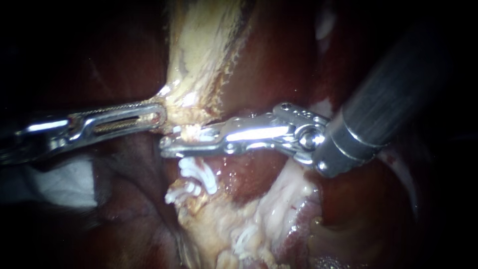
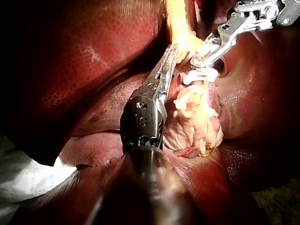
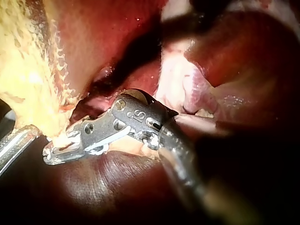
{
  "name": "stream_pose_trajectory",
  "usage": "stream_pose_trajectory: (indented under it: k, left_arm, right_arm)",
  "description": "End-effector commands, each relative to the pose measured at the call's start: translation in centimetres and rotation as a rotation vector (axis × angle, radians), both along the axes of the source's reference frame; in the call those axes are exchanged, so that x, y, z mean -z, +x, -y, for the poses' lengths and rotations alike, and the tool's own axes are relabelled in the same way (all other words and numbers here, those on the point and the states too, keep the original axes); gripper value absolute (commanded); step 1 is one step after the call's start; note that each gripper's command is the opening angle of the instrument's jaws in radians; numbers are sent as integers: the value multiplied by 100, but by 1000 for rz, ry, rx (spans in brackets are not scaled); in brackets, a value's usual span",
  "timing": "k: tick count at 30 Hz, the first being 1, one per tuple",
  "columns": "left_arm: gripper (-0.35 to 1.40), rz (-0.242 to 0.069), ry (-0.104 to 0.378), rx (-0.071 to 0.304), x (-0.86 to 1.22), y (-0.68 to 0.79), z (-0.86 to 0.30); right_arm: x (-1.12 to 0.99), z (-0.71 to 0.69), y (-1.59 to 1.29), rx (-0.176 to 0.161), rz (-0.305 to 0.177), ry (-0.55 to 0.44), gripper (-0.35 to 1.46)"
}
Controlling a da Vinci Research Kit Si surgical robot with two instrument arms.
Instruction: Clipping third clip right tube
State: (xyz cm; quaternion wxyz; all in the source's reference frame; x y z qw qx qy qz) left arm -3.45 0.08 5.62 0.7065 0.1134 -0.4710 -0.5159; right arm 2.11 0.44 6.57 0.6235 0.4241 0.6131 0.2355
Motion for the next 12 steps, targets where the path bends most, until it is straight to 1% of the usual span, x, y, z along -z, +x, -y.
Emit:
stream_pose_trajectory:
  k: [1,12]
  left_arm:
    - [-35,0,0,0,0,0,0]
    - [-35,0,0,0,0,0,0]
  right_arm:
    - [-1,0,0,1,1,12,-35]
    - [-2,3,0,10,-2,23,-35]
